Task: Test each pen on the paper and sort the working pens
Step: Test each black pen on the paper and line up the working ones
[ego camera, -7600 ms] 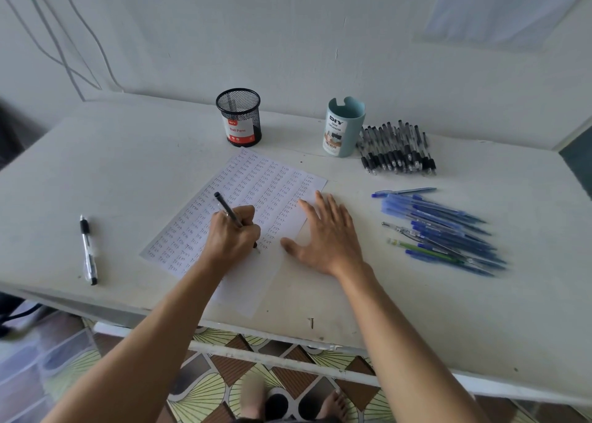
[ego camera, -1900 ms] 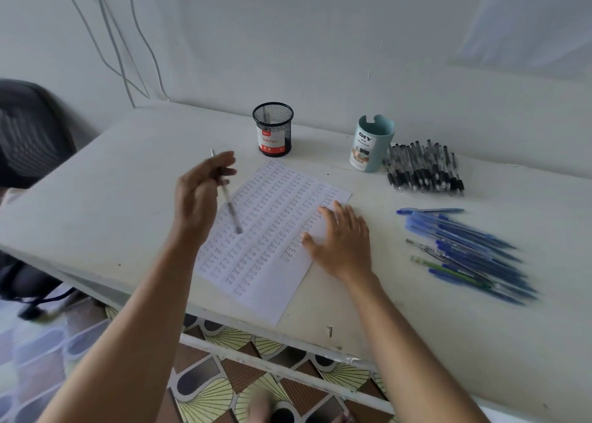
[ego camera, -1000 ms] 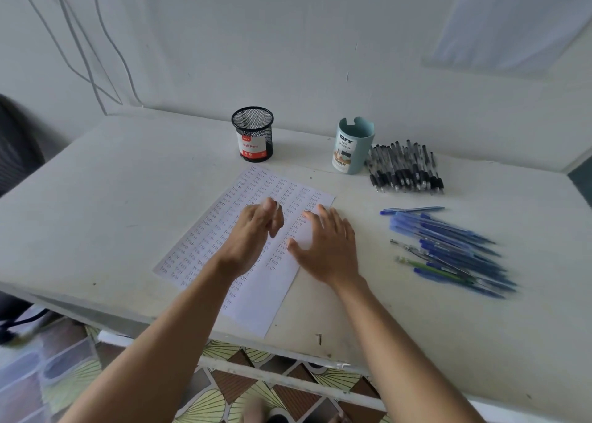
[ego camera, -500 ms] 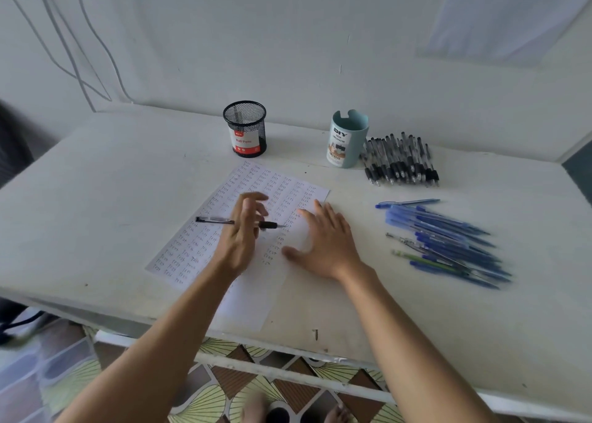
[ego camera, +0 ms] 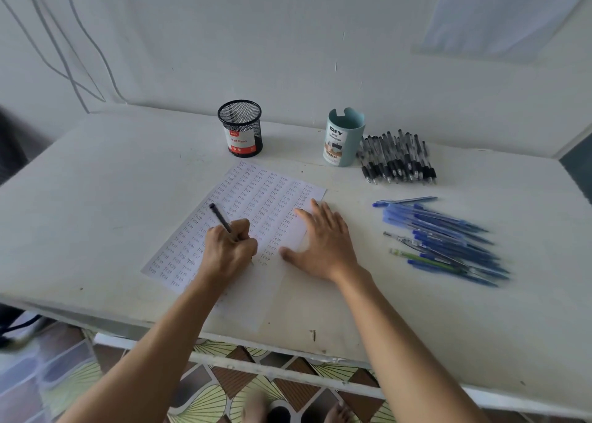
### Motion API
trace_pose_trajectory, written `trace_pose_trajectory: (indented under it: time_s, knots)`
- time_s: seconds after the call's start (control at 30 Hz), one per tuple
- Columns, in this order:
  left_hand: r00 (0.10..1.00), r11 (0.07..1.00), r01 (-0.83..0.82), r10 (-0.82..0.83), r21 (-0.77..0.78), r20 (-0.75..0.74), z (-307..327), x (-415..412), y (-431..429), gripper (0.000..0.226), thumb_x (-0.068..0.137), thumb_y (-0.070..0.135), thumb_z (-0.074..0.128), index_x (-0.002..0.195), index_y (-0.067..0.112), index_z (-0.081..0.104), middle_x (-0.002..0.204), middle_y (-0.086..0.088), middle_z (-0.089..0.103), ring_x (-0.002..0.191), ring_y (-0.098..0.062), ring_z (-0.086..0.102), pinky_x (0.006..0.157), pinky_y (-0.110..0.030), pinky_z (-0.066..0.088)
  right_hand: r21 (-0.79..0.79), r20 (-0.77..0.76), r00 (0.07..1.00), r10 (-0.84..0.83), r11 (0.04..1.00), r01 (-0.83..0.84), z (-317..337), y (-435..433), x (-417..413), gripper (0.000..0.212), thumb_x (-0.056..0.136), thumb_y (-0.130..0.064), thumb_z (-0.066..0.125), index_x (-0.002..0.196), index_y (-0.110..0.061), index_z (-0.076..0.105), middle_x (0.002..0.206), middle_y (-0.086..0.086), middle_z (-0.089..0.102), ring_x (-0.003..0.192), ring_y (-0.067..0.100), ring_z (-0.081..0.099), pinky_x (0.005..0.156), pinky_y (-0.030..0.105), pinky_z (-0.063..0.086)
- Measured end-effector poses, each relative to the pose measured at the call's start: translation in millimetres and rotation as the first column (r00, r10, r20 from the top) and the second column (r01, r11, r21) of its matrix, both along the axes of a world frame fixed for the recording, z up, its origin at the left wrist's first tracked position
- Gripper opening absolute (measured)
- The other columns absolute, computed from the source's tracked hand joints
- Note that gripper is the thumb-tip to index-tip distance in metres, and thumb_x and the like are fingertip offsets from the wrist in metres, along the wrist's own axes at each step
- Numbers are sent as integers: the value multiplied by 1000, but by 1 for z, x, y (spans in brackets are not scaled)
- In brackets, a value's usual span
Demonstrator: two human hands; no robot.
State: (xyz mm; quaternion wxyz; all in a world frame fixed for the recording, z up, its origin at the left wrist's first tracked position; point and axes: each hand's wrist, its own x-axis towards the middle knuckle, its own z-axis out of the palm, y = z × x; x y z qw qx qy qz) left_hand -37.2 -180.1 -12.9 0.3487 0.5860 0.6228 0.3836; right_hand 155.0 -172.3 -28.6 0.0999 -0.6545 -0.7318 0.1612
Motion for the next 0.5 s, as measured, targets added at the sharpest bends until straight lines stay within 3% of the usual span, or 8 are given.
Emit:
trace_pose_trajectory:
  time_s: [0.13,0.3,0.5]
  knots:
    - [998,999,39,-39,-2,-44,2,3,-1,32,66,-17,52,59,-1,25,56,-5,25,50,-10,21,42,-18,16,6,-12,1000,-5,1000,5,-1,0,-1,94,78,-73,52,155,-30,21,167,4,3,153,22,-3,123,41,-4]
    - [994,996,92,-91,14,-62,2,4,-2,44,68,-18,48,57,16,22,53,5,20,46,-10,18,41,-16,14,3,-10,1000,-3,1000,3,0,-1,0,92,81,-69,58,156,-29,21,167,5,3,153,22,-3,123,40,-4]
    - [996,996,89,-89,15,-31,3,5,-3,43,68,-19,45,57,17,23,52,9,19,45,-9,19,42,-17,15,5,-10,1000,-3,1000,3,-1,0,0,92,81,-69,57,155,-29,21,167,5,3,154,22,-3,122,41,-4]
